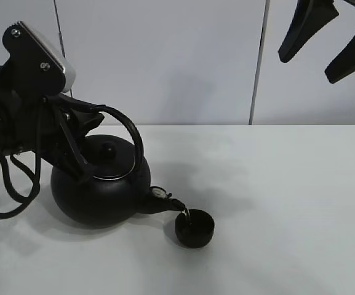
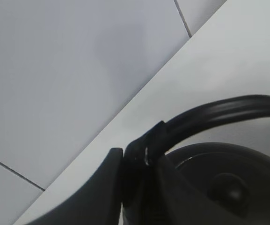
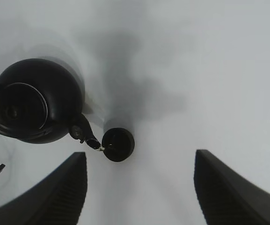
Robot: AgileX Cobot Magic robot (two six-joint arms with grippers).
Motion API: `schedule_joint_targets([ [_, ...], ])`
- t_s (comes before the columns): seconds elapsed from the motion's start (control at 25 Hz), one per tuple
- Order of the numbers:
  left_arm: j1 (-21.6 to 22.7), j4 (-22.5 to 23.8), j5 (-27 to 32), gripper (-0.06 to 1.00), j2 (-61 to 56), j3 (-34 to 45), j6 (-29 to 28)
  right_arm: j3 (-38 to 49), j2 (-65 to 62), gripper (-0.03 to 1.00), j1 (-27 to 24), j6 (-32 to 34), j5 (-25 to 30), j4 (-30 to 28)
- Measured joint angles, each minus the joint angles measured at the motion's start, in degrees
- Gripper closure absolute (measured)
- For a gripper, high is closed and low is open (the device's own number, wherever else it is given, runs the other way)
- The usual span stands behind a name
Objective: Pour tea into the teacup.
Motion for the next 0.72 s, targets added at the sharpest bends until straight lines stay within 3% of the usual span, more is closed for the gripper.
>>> schedule_joint_targets([
  [0.72,0.0,0.0,0.14,0.82,0.0,0.0,1.07,0.0,0.0,0.51,0.0,0.0,-0.03,0.0],
])
